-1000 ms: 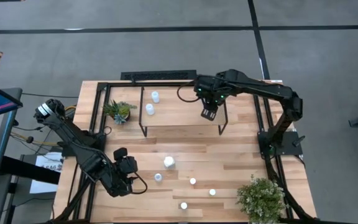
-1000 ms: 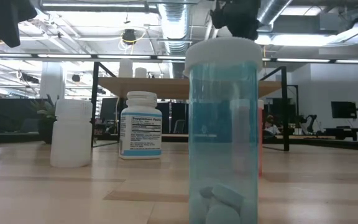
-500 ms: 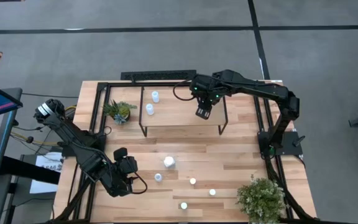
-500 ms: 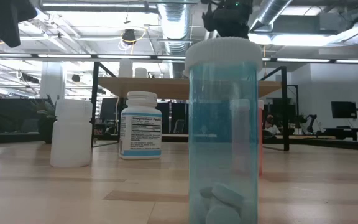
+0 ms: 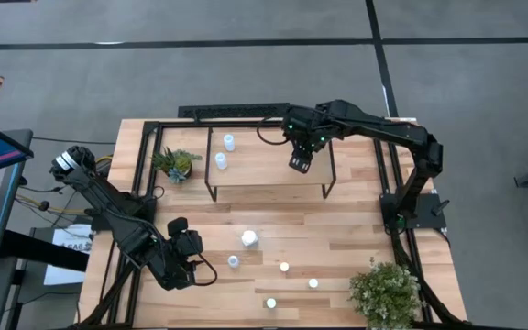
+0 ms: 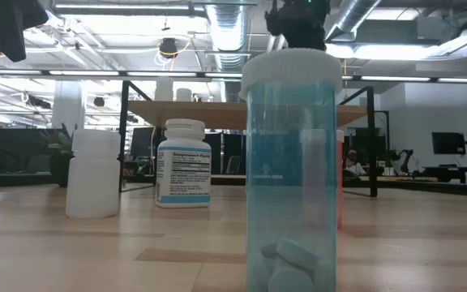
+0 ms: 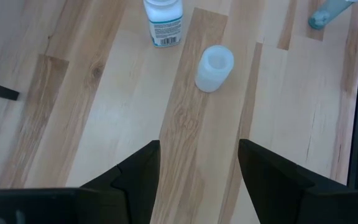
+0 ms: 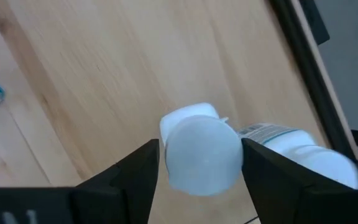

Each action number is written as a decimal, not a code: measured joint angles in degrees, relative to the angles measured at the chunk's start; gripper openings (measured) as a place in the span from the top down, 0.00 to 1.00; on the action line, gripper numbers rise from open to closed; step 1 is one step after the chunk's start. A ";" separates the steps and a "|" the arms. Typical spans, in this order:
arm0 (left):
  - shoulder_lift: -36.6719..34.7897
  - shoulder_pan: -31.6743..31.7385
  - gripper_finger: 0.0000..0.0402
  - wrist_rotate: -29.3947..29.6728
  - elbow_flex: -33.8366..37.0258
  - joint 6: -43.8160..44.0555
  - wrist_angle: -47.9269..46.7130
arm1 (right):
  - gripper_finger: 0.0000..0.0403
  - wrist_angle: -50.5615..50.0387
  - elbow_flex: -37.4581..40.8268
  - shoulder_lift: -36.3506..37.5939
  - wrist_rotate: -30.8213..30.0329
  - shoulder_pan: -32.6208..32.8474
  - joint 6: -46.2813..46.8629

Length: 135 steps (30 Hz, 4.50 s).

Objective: Pick and place medicine bottles onto shelf by color
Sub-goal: Put the right white and blue pill bottle on the shelf, then put the white and blue pill bottle on the shelf

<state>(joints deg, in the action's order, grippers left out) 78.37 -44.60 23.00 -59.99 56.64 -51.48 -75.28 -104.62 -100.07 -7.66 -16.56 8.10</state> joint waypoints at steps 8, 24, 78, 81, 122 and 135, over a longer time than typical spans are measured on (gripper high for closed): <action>0.00 0.00 0.50 0.02 0.00 0.04 0.02 | 0.39 -4.46 -10.56 0.02 0.02 1.47 2.54; 0.00 0.02 0.50 0.15 0.00 0.07 0.03 | 0.39 -13.29 -16.00 3.00 -4.72 30.98 11.91; -0.01 0.22 0.50 -0.16 0.00 -0.94 1.71 | 0.33 18.88 -16.04 -29.74 2.46 30.87 -8.16; 0.00 0.22 0.50 -0.15 0.00 -0.94 1.73 | 0.33 18.78 -16.13 -29.62 -0.26 30.50 -8.15; -0.02 0.20 0.50 -0.18 0.00 -0.92 1.87 | 0.33 18.12 -15.99 -33.23 0.13 30.77 -5.17; 0.00 0.20 0.50 0.96 0.00 -0.09 1.97 | 0.33 8.88 -16.74 -30.60 0.31 31.15 1.60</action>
<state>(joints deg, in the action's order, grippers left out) 78.37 -44.40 23.96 -59.99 56.55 -49.51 -66.40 -121.36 -130.67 -7.35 14.59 9.70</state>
